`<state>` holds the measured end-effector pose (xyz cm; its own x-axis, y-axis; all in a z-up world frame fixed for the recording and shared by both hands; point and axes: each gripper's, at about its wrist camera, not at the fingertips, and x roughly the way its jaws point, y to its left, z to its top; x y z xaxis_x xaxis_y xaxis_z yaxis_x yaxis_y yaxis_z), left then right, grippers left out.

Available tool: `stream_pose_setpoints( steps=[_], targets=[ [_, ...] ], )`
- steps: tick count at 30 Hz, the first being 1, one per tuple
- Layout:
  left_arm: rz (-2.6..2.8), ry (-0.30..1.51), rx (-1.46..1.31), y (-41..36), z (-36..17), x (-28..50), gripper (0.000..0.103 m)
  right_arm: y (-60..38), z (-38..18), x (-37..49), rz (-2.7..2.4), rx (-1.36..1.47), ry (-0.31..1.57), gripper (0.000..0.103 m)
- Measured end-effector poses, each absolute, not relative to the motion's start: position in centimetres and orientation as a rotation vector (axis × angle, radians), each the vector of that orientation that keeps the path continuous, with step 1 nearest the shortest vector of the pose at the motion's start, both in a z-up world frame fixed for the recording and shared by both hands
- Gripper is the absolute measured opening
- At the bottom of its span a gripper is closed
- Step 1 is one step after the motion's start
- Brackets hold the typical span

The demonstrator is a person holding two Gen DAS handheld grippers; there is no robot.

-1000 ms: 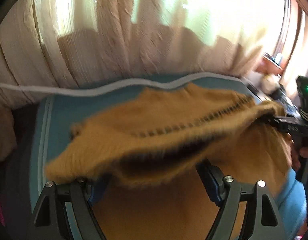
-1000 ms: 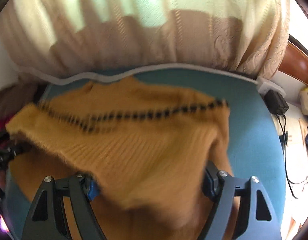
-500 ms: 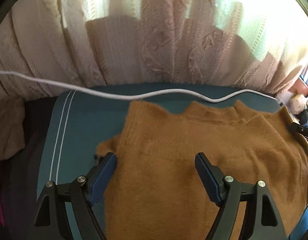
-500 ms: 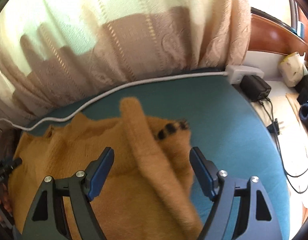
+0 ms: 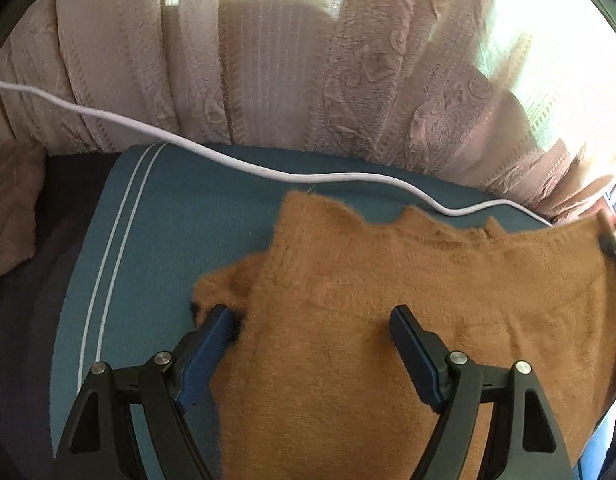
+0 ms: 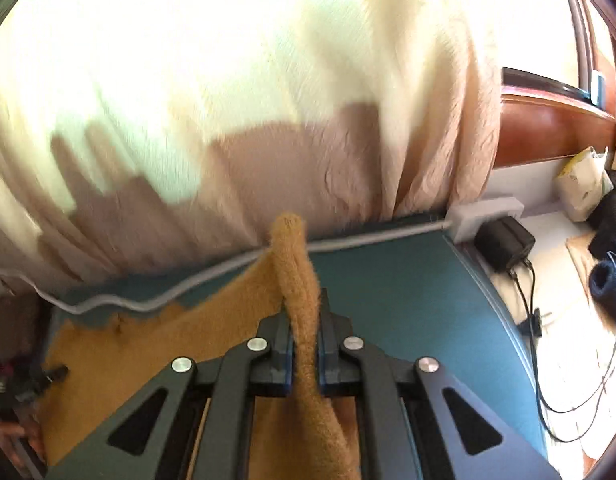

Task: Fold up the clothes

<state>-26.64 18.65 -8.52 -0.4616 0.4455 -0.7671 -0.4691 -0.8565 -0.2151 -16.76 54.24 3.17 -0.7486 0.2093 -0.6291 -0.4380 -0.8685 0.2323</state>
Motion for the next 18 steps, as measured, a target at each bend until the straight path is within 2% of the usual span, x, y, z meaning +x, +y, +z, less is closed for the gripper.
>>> stream_pose_setpoints(
  steps=[4, 7, 13, 16, 17, 18],
  targets=[
    [2.291, 0.025, -1.197, 18.7, -8.1, -26.8, 0.083, 54.9, -0.2, -18.2, 2.535, -1.007, 0.530, 0.008],
    [2.303, 0.090, -1.164, 18.9, -7.2, -27.1, 0.083, 55.2, -2.3, -18.3, 2.513, -1.069, 0.555, 0.008],
    [2.299, 0.229, -1.151, 20.5, -6.8, -29.3, 0.085, 54.6, -2.3, -17.9, 2.529, -1.064, 0.530, 0.009],
    [2.241, 0.230, -1.205, 21.3, -7.9, -30.6, 0.084, 54.7, -2.4, -17.8, 2.535, -1.065, 0.534, 0.009],
    [2.206, 0.195, -1.219, 21.3, -8.2, -30.9, 0.065, 54.8, -2.4, -17.8, 2.539, -1.064, 0.538, 0.009],
    [2.194, 0.162, -1.227, 21.1, -8.3, -31.1, 0.028, 54.9, -2.4, -17.8, 2.542, -1.064, 0.542, 0.009]
  ],
)
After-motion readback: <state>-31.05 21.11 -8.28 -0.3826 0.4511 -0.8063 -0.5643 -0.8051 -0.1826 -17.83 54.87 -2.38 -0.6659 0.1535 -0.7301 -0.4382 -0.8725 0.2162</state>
